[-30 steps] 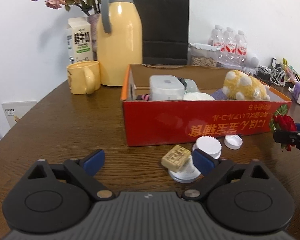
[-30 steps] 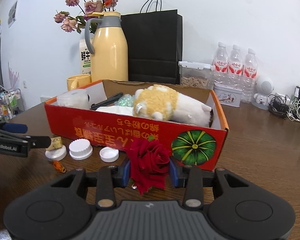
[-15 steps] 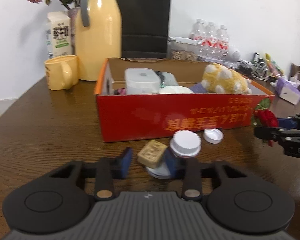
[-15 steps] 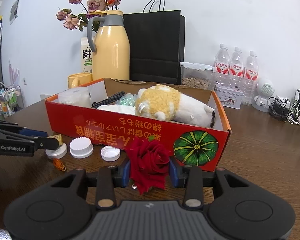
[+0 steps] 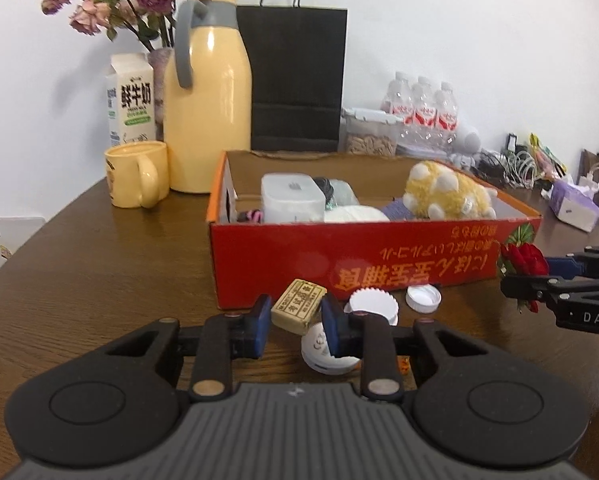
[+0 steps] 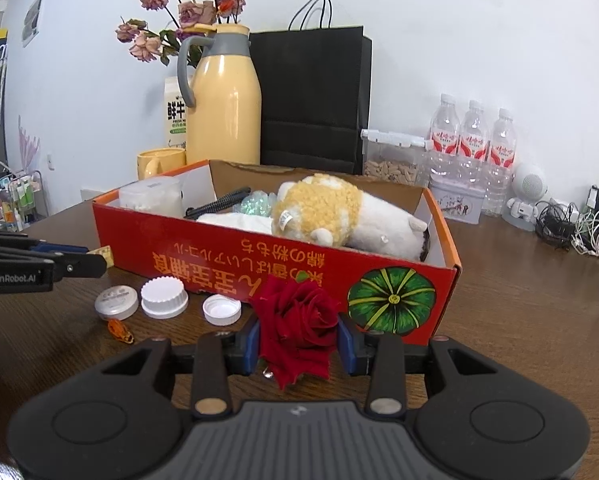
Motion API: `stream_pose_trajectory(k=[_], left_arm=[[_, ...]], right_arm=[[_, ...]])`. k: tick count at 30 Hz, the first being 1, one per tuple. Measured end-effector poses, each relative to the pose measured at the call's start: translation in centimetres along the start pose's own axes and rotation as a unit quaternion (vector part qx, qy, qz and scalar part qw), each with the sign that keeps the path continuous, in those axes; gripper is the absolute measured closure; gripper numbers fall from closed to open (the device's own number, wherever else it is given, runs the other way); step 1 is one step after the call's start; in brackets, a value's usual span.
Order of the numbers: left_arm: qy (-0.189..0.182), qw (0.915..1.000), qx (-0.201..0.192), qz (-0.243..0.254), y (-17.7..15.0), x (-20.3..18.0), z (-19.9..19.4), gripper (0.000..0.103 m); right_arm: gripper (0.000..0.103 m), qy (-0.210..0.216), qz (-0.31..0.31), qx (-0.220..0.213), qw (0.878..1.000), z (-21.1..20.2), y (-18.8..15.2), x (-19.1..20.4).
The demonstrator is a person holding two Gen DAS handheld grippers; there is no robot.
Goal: Organize objects
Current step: 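Grasp the beige block with the left gripper while the right holds the rose, then carry the block and rose over the box and open both grippers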
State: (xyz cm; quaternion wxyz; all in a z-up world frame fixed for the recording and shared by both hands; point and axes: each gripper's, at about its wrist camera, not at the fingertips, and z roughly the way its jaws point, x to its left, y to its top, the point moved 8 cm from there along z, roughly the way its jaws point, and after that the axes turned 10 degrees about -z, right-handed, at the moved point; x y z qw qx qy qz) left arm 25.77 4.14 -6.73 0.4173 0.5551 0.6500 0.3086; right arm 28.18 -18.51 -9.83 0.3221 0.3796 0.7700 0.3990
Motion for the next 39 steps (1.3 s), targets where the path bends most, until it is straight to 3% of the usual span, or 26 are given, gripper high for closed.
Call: stream_pose_trajectory(k=[8,17,26,32,39], left_arm=[[-0.007,0.9988,-0.036,-0.031,3.2,-0.4,-1.6,0.075],[-0.018,0.9962,-0.078,-0.034,9.0,-2.7,-0.2,0.075],[-0.001,0.9936,-0.064,-0.093,12.6,-2.3,5.0,0.075],[0.032,0.9951,-0.050,-0.079,11.8,-2.0,8.0,0.075],[0.046,0.9953,-0.051,-0.068,11.5,-1.7,7.9,0.074]], right_arm=[[0.066,0.011,-0.008,-0.051,0.999,-1.9,3.3,0.8],[0.066,0.009,-0.010,-0.085,0.996,-0.2,9.5,1.8],[0.066,-0.014,0.014,-0.058,0.998,6.8,12.4,0.6],[0.066,-0.012,0.011,-0.040,0.999,9.5,11.7,1.0],[0.065,-0.021,0.008,-0.038,0.999,9.4,11.2,0.8]])
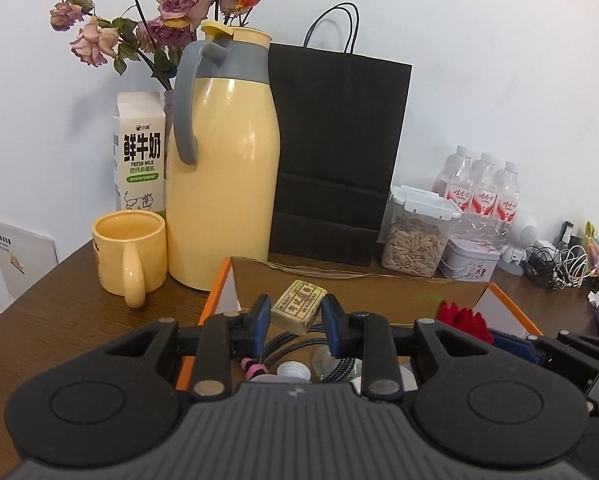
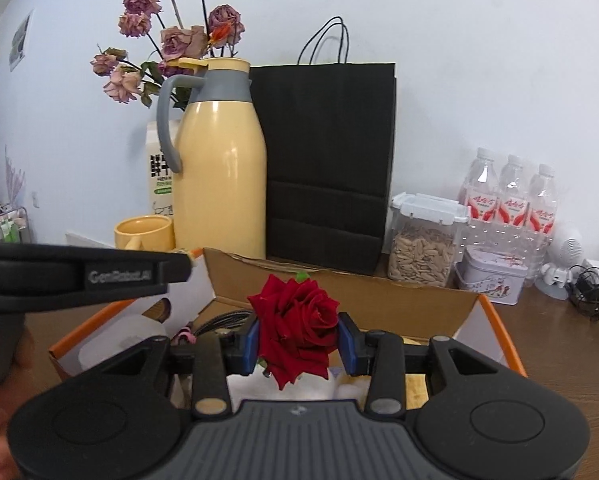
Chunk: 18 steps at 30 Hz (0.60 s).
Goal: Organize objects
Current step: 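Carry the block and rose over the box and open both grippers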
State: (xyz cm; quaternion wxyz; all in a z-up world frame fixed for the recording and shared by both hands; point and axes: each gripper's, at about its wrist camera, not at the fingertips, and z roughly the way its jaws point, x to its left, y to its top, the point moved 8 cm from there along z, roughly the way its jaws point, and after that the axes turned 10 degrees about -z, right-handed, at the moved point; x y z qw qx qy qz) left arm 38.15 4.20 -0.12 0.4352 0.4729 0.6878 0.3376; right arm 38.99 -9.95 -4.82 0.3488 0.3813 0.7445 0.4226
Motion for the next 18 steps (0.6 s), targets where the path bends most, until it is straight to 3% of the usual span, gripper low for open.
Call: stream_pose_trajectory(k=[1,2,3,6,7,9,18], left_arm=[[0.003,1.0000,-0.004,0.003,0.0,0.0,-0.2,0.071],[0.006,0.9999,-0.006,0.006,0.0,0.1,-0.3,0.058],[0.011,0.9999,-0.009,0.009,0.0,0.1,-0.6,0.037],[0.014,0.9990,-0.038,0.019,0.3,0.1,-1.8,0.005],[0.014,0.9985,-0.048,0.021,0.4,0.0,-2.3,0.000],[0.018,0.9975,-0.066,0.018,0.7,0.1,-3.0,0.000],[0.018,0.9979,-0.062,0.008,0.7,0.2,-3.6,0.000]], right_arm=[[0.064,-0.003,0.001,0.001,1.000,-0.2,0.0,-0.1],[0.062,-0.009,0.003,0.003,1.000,-0.2,-0.1,-0.3],[0.059,-0.014,0.003,0.005,1.000,-0.4,-0.2,-0.6],[0.022,-0.028,0.006,0.002,1.000,-1.0,-0.3,-1.2],[0.009,-0.035,0.007,-0.002,0.999,-1.3,-0.3,-1.4],[0.000,-0.043,0.008,-0.009,0.999,-1.8,-0.2,-1.7],[0.000,-0.036,0.012,-0.010,0.999,-2.9,-0.4,-1.9]])
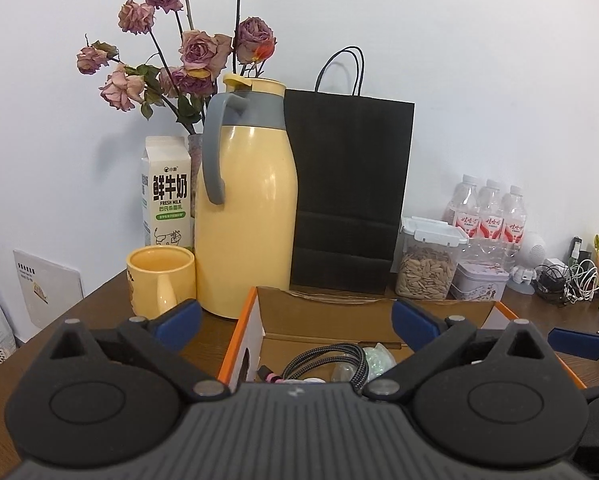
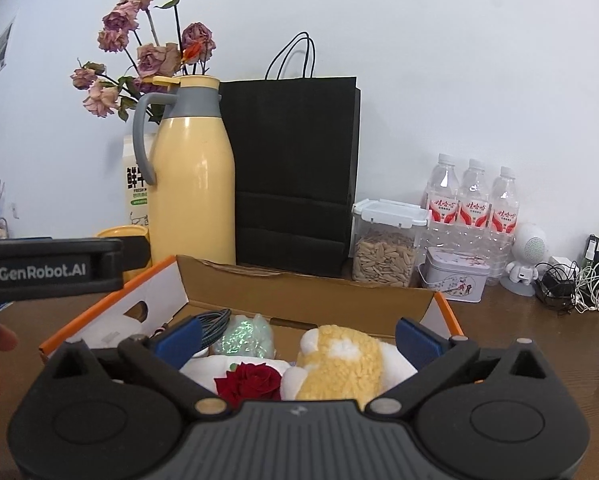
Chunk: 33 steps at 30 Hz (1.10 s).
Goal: Organize objects
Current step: 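Carry the block and rose over the box and open both grippers, then move both open grippers back to the caps and disc beside the box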
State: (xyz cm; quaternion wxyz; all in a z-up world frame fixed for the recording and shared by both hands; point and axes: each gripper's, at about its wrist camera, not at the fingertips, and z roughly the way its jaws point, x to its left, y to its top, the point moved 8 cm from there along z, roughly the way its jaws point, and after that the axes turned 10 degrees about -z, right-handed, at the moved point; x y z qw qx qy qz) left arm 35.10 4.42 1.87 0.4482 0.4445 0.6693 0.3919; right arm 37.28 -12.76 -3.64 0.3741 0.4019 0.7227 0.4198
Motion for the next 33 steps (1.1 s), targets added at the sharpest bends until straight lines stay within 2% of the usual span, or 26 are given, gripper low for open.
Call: stream_pose_trajectory(k=[11,18,25,33], left_arm=[[-0.045,0.9990,-0.003,0.006,-0.1,-0.7,-3.3,0.000],[-0.062,0.9978,0.008,0.023,-1.5,-0.1,-5.5,0.000],[-0.054,0.9977,0.018,0.036,-3.8,1.7,-7.3,0.000],[-0.032,0.9959,0.064,0.055,-7.7,4.3,-8.1,0.000]], right_arm=[[0.000,0.005,-0.005,-0.013,1.000,-2.8,-0.5,-0.2],[0.000,0.021,-0.011,-0.009,1.000,-4.9,-2.5,-0.1],[0.000,0.033,-0.018,0.004,0.999,-6.6,-4.6,0.4],[0.000,0.045,-0.022,0.031,0.998,-8.0,-7.6,0.9]])
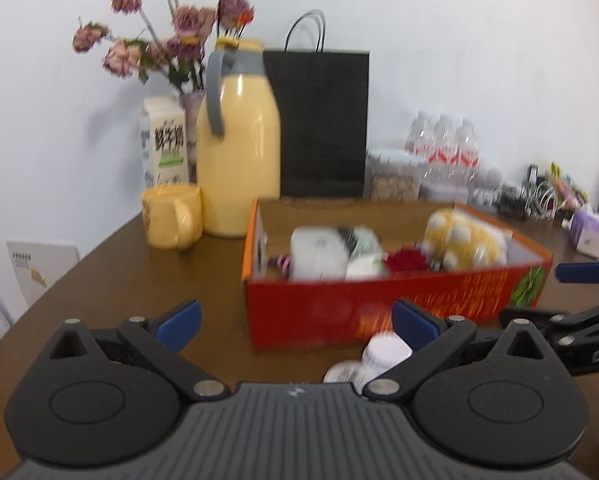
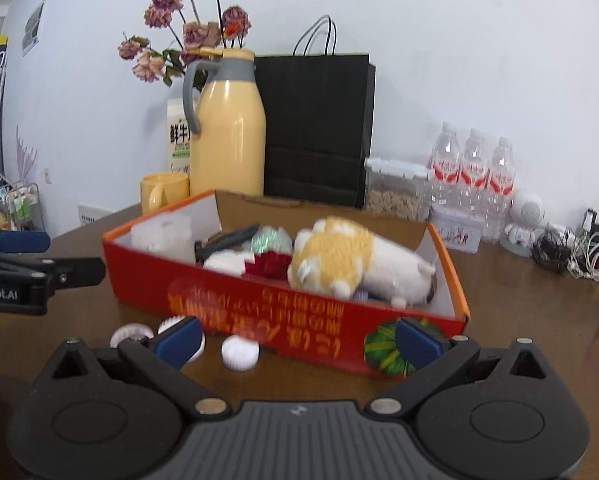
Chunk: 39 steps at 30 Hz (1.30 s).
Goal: Organize objects
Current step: 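Move both open grippers back to the caps and disc beside the box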
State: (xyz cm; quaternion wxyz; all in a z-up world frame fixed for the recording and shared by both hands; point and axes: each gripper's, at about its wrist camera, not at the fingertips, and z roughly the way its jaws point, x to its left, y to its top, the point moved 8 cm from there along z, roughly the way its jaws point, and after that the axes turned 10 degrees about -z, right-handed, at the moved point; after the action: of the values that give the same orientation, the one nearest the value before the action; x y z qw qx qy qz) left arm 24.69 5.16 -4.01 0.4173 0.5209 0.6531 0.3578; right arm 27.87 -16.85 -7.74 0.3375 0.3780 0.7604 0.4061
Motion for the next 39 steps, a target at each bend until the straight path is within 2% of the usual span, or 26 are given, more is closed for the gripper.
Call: stream_pose_trajectory(k=[4,6,20,31,36,39], left_arm=[[0.022,0.9991,0.036,-0.010,-1.7,1.4,0.8,0.000],[0.028,0.9987,0.041,-0.013,-1.9,1.6,1.0,0.000],[0.027,0.9965,0.079,0.005,-3.1,1.1,2.3,0.000],[0.007,0.9935,0.114,0.004,-3.8,-0.4,4.4,0.000],[0.031,0.9896,0.140,0.010,-4.5,-0.4,5.7,0.000],[0.032,0.9894,0.142,0.007,-4.5,-0.4,5.9,0.000]], right_arm=[[0.000,0.009,0.005,0.018,1.000,0.1,-1.3,0.2],[0.000,0.013,0.002,0.026,1.000,0.4,-1.6,0.6],[0.000,0.014,0.008,0.057,0.998,1.9,-2.5,0.5],[0.000,0.013,0.011,0.060,0.998,1.9,-2.7,0.4],[0.000,0.013,0.011,0.058,0.998,1.9,-2.6,0.4],[0.000,0.013,0.010,0.057,0.998,1.9,-2.6,0.4]])
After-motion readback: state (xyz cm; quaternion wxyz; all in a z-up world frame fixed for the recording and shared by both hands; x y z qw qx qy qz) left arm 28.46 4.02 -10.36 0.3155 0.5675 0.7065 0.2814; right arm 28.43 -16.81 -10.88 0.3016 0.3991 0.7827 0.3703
